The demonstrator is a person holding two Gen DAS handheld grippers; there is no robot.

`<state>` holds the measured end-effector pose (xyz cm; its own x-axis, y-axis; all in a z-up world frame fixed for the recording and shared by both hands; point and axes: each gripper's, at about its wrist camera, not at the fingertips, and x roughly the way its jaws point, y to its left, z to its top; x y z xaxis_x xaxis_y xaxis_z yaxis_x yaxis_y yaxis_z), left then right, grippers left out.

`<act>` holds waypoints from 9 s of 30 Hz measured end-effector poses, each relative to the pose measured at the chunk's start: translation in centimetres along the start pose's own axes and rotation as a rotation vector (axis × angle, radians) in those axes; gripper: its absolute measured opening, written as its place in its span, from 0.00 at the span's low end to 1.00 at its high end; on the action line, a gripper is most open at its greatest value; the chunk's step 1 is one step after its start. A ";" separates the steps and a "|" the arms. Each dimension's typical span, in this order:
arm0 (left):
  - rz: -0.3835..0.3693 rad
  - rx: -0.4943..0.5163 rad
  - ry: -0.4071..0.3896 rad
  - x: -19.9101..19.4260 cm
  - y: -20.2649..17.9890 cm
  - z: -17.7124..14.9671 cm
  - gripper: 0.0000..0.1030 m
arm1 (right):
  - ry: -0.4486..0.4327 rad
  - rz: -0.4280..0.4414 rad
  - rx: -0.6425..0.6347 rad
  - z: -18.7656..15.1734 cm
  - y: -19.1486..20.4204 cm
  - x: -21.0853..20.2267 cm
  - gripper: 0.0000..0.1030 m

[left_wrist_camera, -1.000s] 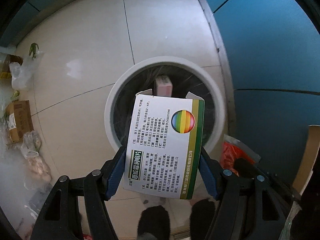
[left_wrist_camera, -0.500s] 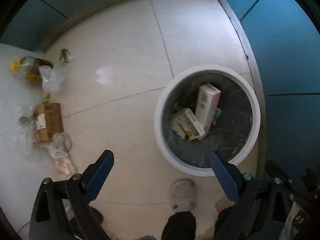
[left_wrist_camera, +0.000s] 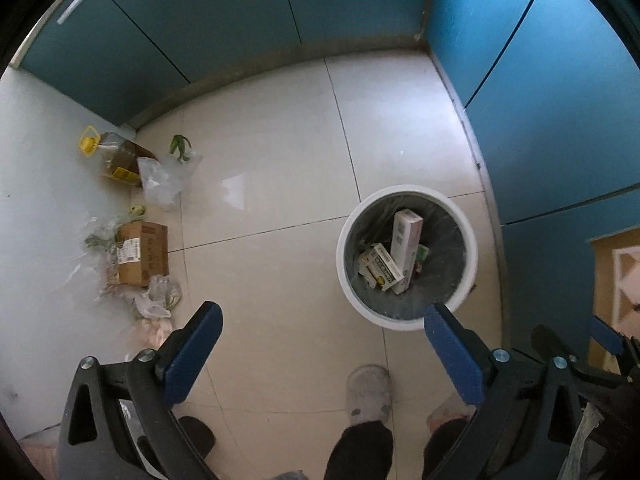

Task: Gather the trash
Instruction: 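Move both tools back toward the counter, then grasp the red chili pepper with the right tool while the left grasps a dark scrap, then carry the chili and scrap to the bin and open both tools, then move both tools back up to the counter, then grasp the red-white sugar bag with the left tool, then grasp the green medicine sachet with the right tool while the left holds the sugar bag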

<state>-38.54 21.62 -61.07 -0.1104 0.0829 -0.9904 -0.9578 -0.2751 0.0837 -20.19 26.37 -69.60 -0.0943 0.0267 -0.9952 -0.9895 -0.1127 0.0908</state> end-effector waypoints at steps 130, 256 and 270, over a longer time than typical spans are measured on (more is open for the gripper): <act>-0.232 0.045 -0.050 -17.5 -9.0 2.4 0.20 | -0.189 0.164 0.117 -4.4 -8.4 -29.6 0.10; -0.245 0.837 -0.253 -38.3 -50.2 -18.2 0.00 | -0.257 0.361 0.988 -33.5 -50.6 -40.1 0.25; -0.150 0.729 -0.450 -40.8 -51.3 -13.9 0.00 | -0.406 -0.017 1.329 -34.1 -65.0 -41.9 0.70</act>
<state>18.84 19.03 -26.52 0.0831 0.4826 -0.8719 -0.8850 0.4379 0.1580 51.79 -1.33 -35.09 0.1203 0.3282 -0.9369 -0.3301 0.9033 0.2740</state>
